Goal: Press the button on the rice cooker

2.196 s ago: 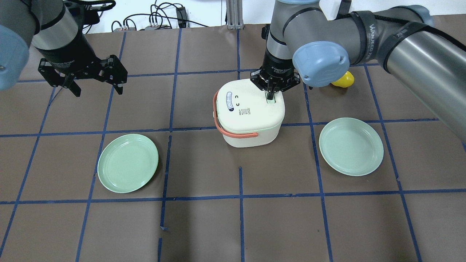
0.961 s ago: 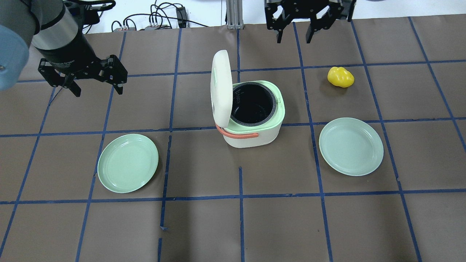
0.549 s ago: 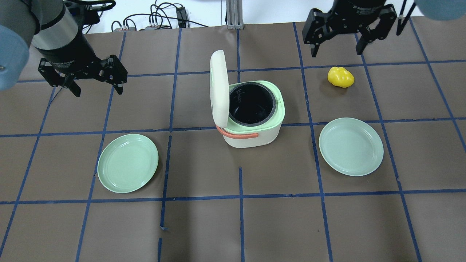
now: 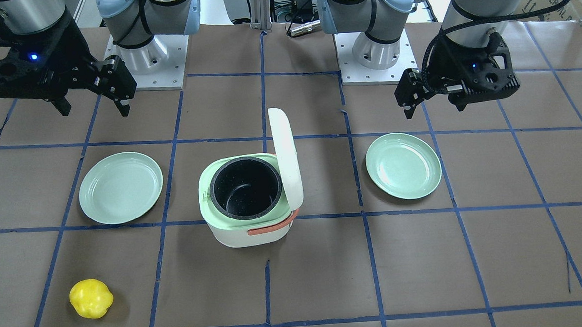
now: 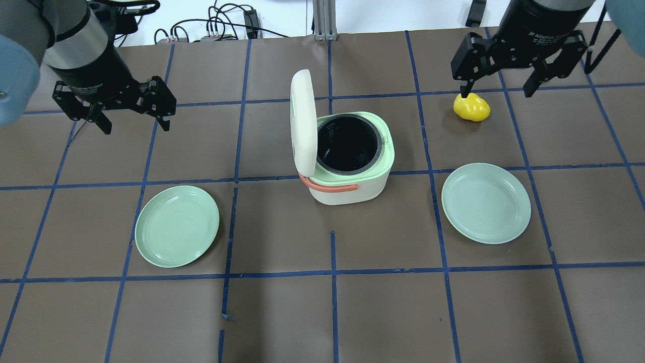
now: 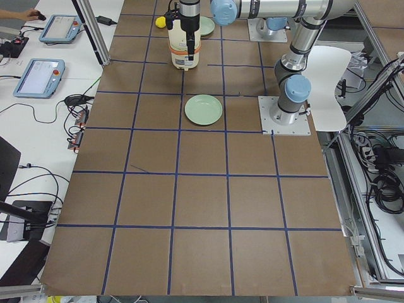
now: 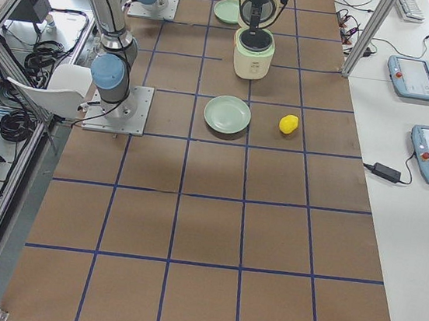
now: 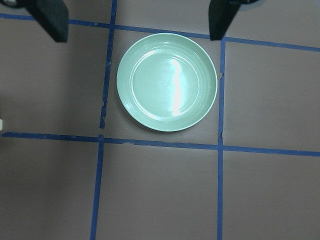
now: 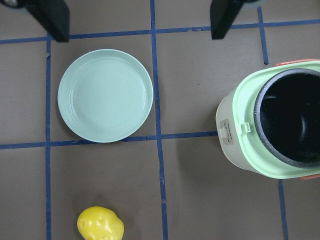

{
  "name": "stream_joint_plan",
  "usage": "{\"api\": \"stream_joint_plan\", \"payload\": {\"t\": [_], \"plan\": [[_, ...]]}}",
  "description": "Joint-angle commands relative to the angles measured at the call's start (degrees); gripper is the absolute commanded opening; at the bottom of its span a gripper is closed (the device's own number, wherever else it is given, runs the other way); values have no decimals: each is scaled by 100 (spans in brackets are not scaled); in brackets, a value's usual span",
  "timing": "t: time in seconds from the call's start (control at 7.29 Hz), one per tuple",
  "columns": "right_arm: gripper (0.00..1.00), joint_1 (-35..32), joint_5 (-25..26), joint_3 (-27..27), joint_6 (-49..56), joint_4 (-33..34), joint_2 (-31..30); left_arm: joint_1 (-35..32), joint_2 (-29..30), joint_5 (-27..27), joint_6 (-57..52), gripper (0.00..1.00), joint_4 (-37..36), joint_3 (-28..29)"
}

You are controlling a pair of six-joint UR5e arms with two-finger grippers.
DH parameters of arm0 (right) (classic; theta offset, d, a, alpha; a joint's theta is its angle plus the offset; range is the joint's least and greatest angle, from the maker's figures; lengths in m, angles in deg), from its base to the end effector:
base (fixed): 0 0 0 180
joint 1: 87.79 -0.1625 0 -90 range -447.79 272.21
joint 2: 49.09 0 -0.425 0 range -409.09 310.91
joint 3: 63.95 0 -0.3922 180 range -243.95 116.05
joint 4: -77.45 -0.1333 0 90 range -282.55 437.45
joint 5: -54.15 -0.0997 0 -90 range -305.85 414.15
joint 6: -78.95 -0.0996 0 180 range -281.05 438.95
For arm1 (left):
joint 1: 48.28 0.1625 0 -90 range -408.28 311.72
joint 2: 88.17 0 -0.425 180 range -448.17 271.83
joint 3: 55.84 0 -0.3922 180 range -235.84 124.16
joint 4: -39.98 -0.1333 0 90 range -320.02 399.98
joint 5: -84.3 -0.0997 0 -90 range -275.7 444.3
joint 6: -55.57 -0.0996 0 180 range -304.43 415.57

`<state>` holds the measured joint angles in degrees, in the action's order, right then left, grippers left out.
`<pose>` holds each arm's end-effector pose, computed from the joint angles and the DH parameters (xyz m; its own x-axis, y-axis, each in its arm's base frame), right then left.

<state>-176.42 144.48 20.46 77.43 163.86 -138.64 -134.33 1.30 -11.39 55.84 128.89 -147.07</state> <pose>0.1208 -0.4993 0.5258 -0.9987 0.0506 0.0050 0.0504 0.9984 -0.0272 -0.0895 -0.4960 0.4843 -0.9923 -0.0739 -0.0991 -0.0736 0.9973 -0.0073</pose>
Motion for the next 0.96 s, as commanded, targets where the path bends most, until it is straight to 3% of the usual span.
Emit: {"api": "stream_joint_plan", "payload": {"t": [0.0,0.82], "plan": [[100,-32,-33,32,-15,-1,-18,0,0,-2,0,100,-5,0],[100,-41,-217,59,-24,-10,-9,0,0,-2,0,100,-5,0]]}}
